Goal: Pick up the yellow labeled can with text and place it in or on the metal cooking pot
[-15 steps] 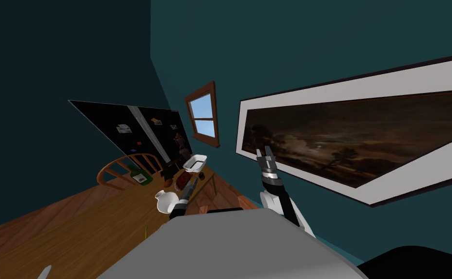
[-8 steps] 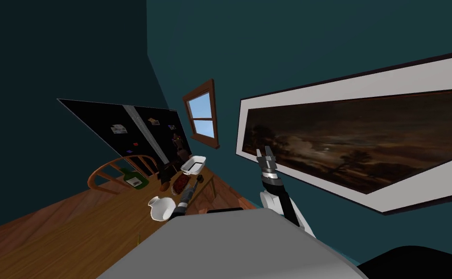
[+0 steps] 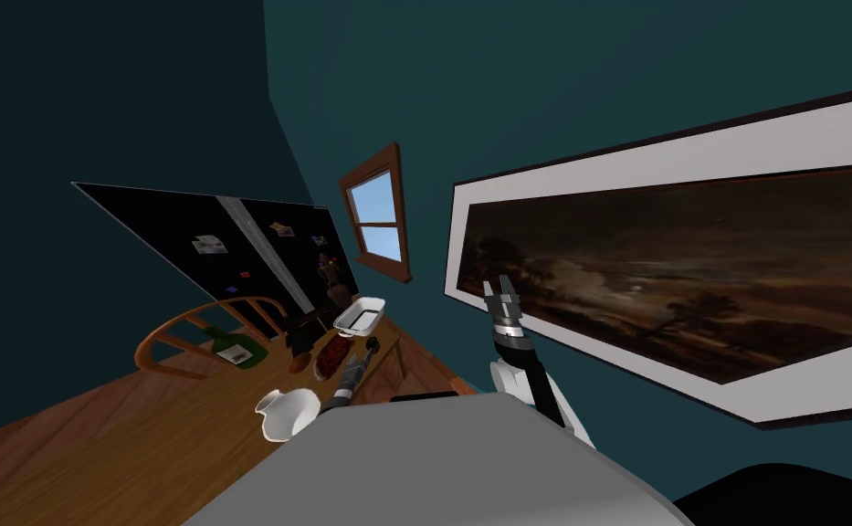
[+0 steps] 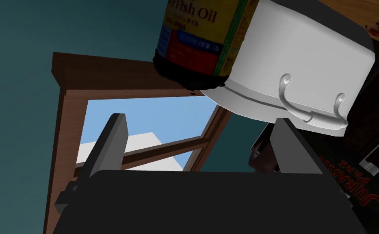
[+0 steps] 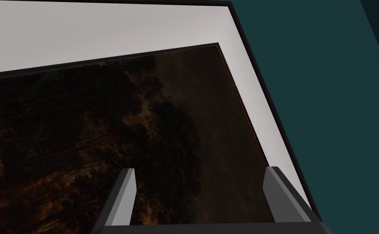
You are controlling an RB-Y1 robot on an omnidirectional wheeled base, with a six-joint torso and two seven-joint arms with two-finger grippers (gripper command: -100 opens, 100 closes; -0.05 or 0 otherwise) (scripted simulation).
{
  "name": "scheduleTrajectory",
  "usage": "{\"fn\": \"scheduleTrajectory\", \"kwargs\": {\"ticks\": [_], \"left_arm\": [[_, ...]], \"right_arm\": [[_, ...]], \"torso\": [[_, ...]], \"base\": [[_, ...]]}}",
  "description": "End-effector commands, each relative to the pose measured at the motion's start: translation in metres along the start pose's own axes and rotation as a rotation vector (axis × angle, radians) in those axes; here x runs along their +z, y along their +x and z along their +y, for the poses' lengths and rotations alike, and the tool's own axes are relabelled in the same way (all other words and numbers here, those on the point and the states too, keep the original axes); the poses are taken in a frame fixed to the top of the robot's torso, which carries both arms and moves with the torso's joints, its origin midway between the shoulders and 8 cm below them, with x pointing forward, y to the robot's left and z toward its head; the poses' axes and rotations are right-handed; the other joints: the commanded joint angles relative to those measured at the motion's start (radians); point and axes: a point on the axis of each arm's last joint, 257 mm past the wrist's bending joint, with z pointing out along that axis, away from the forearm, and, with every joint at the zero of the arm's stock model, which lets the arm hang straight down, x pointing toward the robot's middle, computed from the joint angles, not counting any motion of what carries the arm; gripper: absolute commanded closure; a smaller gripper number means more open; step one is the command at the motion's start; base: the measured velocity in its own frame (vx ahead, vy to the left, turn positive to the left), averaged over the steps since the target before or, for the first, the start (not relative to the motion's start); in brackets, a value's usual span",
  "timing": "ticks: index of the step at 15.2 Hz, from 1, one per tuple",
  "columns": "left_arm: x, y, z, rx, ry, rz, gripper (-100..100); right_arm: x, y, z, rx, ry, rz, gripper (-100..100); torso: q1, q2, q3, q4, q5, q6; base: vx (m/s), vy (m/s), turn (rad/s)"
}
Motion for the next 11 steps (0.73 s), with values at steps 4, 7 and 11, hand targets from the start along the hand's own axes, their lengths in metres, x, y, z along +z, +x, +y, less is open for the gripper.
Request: {"fn": "scheduleTrajectory", "kwargs": {"ticks": [4, 7, 11], "left_arm": [[-0.008, 0.018, 0.007, 0.051, -0.022, 0.043, -100], [-0.013, 0.03, 0.01, 0.083, -0.035, 0.072, -100], [-0.009, 0.044, -0.023, 0.089, 0.025, 0.094, -100]], "right_arm": [[0.0, 0.0, 0.0, 0.0, 0.0, 0.0, 0], [0.0, 0.0, 0.0, 0.0, 0.0, 0.0, 0], [0.0, 0.0, 0.0, 0.0, 0.0, 0.0, 0]], "torso": [[0.0, 0.001, 0.0, 0.0, 0.0, 0.0], [0.0, -0.002, -0.001, 0.0, 0.0, 0.0], [0.001, 0.001, 0.0, 0.0, 0.0, -0.001]], "base": [[0.061, -0.01, -0.021], [0.103, -0.01, -0.037], [0.06, 0.018, 0.134]]}}
